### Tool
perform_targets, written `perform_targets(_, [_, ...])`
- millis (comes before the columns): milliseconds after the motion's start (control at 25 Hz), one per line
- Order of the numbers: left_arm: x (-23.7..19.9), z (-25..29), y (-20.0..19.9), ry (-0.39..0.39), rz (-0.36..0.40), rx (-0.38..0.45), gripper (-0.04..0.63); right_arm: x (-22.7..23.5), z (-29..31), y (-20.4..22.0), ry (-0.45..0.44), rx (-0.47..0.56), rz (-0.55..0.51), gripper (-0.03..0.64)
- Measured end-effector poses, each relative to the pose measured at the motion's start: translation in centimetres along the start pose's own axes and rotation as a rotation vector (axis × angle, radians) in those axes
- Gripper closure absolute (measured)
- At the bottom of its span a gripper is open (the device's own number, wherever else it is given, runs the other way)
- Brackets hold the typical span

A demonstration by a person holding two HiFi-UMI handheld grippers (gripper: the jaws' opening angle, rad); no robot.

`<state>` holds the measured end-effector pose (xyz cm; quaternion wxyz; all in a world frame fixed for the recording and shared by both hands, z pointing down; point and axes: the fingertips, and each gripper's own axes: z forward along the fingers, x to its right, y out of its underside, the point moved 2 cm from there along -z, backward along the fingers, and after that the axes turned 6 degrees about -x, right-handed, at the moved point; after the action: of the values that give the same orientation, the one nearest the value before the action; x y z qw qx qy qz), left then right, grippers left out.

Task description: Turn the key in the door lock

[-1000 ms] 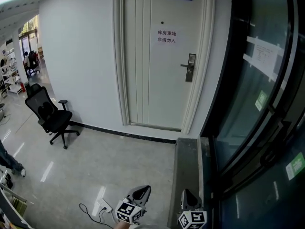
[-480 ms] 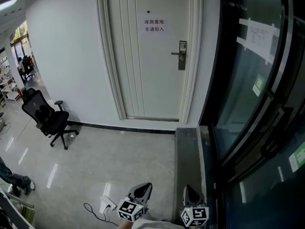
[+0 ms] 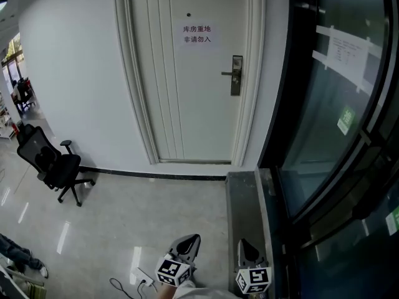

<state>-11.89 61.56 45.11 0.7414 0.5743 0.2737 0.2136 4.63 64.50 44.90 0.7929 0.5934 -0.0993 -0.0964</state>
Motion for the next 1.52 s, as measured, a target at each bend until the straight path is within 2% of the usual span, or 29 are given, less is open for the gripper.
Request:
perform_targets(240, [-5.7, 2.4, -1.6, 0.073, 0.02, 0.005, 0.589, -1.0, 5.4, -1.1, 0.079, -0.019, 0.028, 0.624])
perform_targets(600, [-13.7, 3.7, -2.3, 0.086, 0.009, -0.003, 0.589, -4.5, 12.7, -2.7, 0.11, -0.021, 0.03, 0.624])
perform_targets(840, [-16.8, 4.7, -1.6, 0.069, -0.02, -0.06, 0.589, -5.2, 15.7, -2.0, 0.105, -0.065, 0.03, 0.624])
perform_targets(1200, [-17.8, 10.5, -2.1, 0.082, -0.02, -0.074, 0.589, -0.4, 20.1, -2.0, 0.123, -0.103, 0.048, 0.624])
perform_targets(1520, [-19.2, 17.1, -4.7, 0.045, 0.016, -0.087, 0.589, 5.1, 26.1, -4.8, 0.072, -0.078, 0.037, 0.624])
